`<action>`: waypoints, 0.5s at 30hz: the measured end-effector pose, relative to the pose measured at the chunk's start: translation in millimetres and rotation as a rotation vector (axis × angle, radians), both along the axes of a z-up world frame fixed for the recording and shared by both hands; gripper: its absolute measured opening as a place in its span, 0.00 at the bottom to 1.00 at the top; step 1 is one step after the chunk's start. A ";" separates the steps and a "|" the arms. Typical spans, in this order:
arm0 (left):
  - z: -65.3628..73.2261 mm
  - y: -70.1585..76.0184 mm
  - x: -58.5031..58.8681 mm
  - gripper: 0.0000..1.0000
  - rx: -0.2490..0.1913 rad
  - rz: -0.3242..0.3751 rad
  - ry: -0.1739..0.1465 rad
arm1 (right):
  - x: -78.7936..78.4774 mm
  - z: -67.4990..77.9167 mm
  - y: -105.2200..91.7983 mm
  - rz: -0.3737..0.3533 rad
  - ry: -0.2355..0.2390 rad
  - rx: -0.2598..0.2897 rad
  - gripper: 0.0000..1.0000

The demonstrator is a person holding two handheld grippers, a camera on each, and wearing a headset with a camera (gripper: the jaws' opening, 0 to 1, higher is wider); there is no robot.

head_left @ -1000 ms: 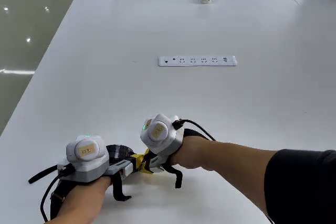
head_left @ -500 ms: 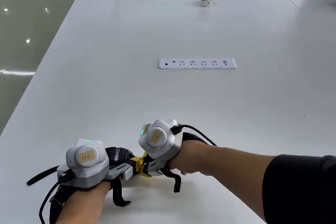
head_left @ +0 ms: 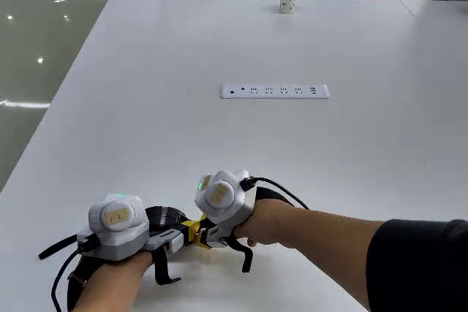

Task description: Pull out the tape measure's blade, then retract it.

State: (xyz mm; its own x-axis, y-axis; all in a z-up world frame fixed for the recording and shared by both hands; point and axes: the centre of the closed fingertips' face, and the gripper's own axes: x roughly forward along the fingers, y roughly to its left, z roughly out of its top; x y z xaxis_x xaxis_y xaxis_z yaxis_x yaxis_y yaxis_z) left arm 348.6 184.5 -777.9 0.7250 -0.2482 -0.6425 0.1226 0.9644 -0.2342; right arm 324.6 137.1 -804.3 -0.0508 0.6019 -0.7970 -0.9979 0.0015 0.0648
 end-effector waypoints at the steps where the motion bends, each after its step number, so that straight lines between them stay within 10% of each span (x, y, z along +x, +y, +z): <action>1: 1.1 0.7 0.1 0.64 -0.005 0.000 -0.001 | 0.1 0.0 -1.0 0.002 -0.004 -0.001 0.13; 13: 15.1 6.9 -0.7 0.74 -0.053 -0.005 -0.006 | 4.1 12.0 -31.9 -0.077 -0.036 0.040 0.14; 15: 22.1 8.0 1.4 0.79 -0.080 -0.013 -0.044 | 6.8 16.7 -37.7 -0.098 -0.049 0.055 0.14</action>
State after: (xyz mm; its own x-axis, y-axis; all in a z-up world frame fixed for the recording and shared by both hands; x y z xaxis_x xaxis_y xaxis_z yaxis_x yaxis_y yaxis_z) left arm 350.1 192.5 -755.8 0.7487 -0.3069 -0.5876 0.1469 0.9412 -0.3044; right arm 331.3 99.4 -787.6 0.0481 0.6447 -0.7629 -0.9951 0.0967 0.0190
